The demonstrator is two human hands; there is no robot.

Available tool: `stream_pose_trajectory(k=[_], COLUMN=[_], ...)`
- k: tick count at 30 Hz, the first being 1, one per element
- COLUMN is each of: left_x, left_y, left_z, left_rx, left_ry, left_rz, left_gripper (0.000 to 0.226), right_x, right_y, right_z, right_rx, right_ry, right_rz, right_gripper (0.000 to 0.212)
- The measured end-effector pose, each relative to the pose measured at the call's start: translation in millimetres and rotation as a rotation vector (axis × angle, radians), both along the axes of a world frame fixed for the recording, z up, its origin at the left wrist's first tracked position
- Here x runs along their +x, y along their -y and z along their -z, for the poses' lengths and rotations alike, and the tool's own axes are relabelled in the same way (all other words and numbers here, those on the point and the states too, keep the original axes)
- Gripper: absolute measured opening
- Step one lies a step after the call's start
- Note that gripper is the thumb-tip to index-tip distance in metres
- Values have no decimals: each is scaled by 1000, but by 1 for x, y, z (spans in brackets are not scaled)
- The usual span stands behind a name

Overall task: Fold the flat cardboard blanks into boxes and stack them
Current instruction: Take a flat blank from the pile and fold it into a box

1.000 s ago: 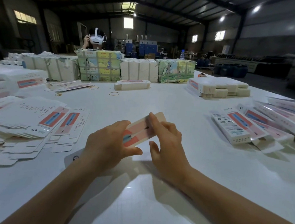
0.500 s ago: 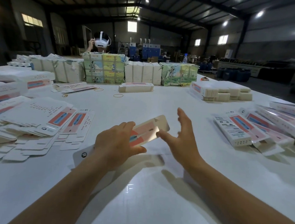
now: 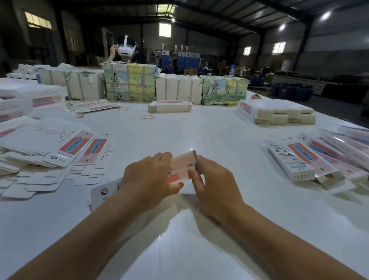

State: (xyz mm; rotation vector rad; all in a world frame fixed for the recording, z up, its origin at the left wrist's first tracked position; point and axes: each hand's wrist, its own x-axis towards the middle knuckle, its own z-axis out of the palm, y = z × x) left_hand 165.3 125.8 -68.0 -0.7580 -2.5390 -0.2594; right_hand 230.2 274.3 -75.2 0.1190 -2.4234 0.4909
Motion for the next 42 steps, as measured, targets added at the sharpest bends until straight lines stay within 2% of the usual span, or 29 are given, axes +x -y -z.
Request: stream_pose_trajectory(k=[3,7,8,10,15,19,25,29,36,42], left_x=[1,1,1,1,1,5,6,9,14,15], left_y=[4,6,6,5,6,6,6,4,8,7], left_z=[-2,-3,-3,-3,-3,-4,-6,-5,-10,-15], left_rx=[16,30,29,28,63,90,26,-20,-39,-76], left_ry=[-19,-45,-50,-60,-97,-109,-134,-151,-186,-287], left_rz=[4,26,32,41,73,106,68,71,132,142], left_gripper=[56,56,57,58,63,65,65,66,64,71], right_x=[6,4,3,3,3,5,6,4,2,5], right_y=[3,-5,-8,-11,-11,-14,-9,-15,-23,-23], right_z=[-7,-20,-22,-25,-25,-27,-26,-24,-21,-24], right_rx=[-236,-912,-1012,-1079,-1006,-1022,-941,-931,-859,-701], right_ry=[-55,116,172,225,110,73,56,76,105,49], right_rz=[-44,-191,-225,-243,-227,-253,-191,-156,-133,-127], right_gripper=[26,25,22,16,13,12,39,43,40,23])
